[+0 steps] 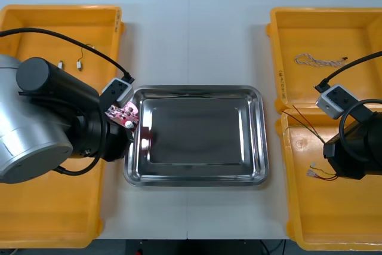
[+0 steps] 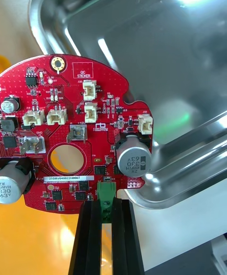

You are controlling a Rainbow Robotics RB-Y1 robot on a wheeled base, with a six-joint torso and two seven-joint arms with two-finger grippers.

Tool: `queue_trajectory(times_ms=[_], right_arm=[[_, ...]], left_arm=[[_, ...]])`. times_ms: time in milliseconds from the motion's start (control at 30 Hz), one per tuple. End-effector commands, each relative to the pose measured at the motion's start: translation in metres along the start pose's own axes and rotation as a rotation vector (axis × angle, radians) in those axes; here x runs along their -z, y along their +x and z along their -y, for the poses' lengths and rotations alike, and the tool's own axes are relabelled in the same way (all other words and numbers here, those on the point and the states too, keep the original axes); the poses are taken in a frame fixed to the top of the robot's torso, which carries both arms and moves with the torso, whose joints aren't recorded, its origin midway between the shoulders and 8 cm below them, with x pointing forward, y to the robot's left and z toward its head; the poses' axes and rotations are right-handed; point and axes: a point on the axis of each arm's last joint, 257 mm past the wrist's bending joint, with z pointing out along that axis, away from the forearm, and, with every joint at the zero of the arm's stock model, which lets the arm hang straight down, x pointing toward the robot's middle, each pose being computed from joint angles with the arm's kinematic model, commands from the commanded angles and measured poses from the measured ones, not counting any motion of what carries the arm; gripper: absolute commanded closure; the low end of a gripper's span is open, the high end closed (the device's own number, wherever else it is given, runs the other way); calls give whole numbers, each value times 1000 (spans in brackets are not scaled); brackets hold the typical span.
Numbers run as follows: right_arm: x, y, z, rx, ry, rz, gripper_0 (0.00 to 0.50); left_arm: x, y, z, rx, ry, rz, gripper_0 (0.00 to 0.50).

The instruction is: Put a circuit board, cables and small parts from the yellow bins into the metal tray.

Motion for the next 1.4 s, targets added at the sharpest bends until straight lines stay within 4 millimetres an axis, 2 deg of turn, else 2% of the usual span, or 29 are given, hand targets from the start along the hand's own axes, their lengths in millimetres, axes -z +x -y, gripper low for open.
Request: queue_trajectory(times_ms=[33, 333, 633, 833, 1133, 1400], right_arm=[[10, -6, 3, 24, 38, 16, 500], [9, -6, 4, 24, 41, 16, 500], [9, -6, 4, 24, 41, 16, 500], [9, -6, 5, 23, 42, 16, 500], [10, -7, 4, 23, 43, 18, 500], [9, -7, 4, 23, 41, 17, 500]], left_arm=[[4, -16, 18, 65, 4, 38, 500], [-10, -22, 37, 113, 9, 28, 500], [-38, -20, 49, 145, -1, 1, 500], [-52, -25, 65, 158, 12, 12, 500], [-60, -20, 87, 154, 41, 8, 500], [-66, -15, 99, 168, 60, -4, 500]])
